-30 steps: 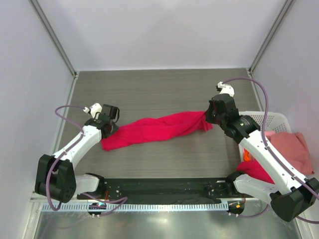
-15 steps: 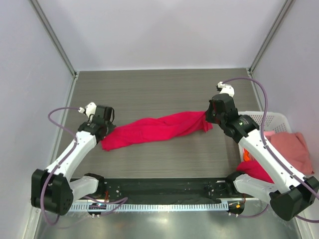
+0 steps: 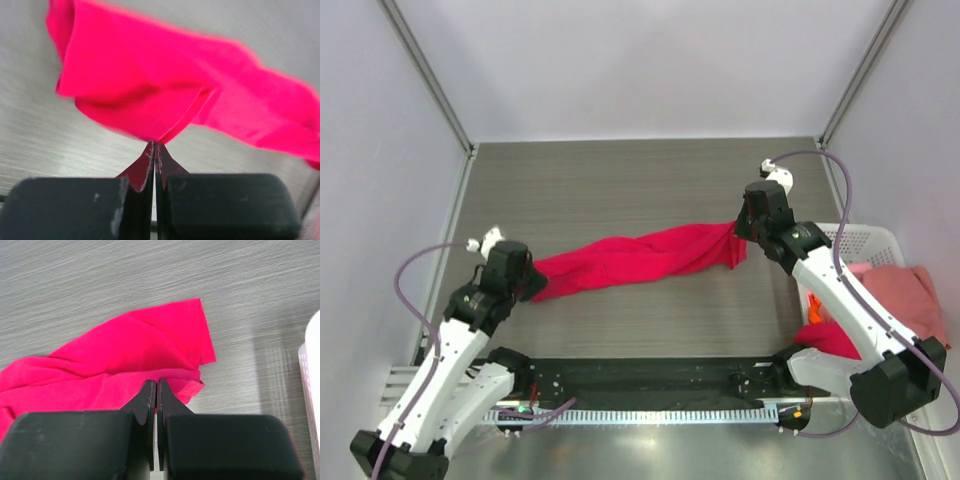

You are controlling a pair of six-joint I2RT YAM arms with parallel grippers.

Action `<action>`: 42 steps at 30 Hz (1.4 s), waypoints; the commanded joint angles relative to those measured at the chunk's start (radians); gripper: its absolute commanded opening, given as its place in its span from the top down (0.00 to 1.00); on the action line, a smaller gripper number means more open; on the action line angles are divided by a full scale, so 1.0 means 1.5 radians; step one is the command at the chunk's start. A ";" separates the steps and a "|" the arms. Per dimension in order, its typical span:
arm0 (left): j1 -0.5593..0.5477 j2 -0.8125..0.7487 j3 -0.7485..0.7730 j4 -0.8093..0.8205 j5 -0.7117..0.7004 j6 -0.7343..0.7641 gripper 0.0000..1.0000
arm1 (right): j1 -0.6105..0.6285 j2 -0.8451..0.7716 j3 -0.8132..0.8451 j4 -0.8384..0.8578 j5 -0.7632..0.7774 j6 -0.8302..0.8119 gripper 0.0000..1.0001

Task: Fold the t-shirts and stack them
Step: Flatten the tshirt out

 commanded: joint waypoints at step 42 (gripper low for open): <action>0.014 0.364 0.107 0.151 -0.054 0.096 0.37 | -0.062 0.005 0.036 0.040 -0.121 -0.019 0.99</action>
